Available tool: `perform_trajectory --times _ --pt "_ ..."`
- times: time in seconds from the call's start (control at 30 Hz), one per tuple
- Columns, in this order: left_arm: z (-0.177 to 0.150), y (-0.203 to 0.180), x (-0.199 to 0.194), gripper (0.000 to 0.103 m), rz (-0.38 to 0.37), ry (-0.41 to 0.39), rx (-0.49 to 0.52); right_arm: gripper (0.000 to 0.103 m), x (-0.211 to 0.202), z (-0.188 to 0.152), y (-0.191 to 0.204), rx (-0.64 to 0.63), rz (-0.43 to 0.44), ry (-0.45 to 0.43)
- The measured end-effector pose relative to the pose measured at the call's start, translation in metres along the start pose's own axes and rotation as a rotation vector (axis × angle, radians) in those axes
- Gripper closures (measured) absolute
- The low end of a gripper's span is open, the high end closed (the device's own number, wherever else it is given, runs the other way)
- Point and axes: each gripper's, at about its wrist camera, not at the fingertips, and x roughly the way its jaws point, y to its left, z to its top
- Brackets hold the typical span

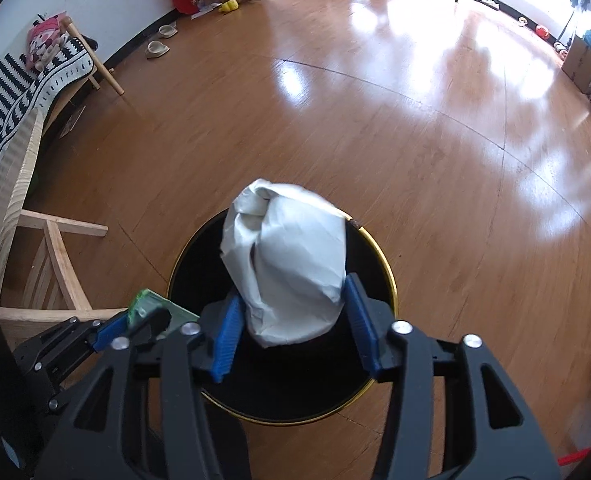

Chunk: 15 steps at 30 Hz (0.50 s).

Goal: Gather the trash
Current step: 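Carry both items over the black bin and open both tools to drop them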

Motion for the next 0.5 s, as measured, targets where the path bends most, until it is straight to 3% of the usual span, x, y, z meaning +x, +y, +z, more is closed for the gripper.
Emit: perform_trajectory --times 0.03,0.3,0.5 --pt "0.000 0.001 -0.005 0.036 0.004 -0.019 -0.005 0.049 -0.001 0.000 0.000 0.006 0.002 -0.001" --pt "0.001 0.002 -0.052 0.026 -0.003 -0.078 -0.022 0.033 -0.017 0.003 0.010 0.020 0.020 -0.049" --pt "-0.011 0.044 -0.137 0.011 0.073 -0.158 -0.099 0.023 -0.056 0.009 0.071 -0.041 0.071 -0.137"
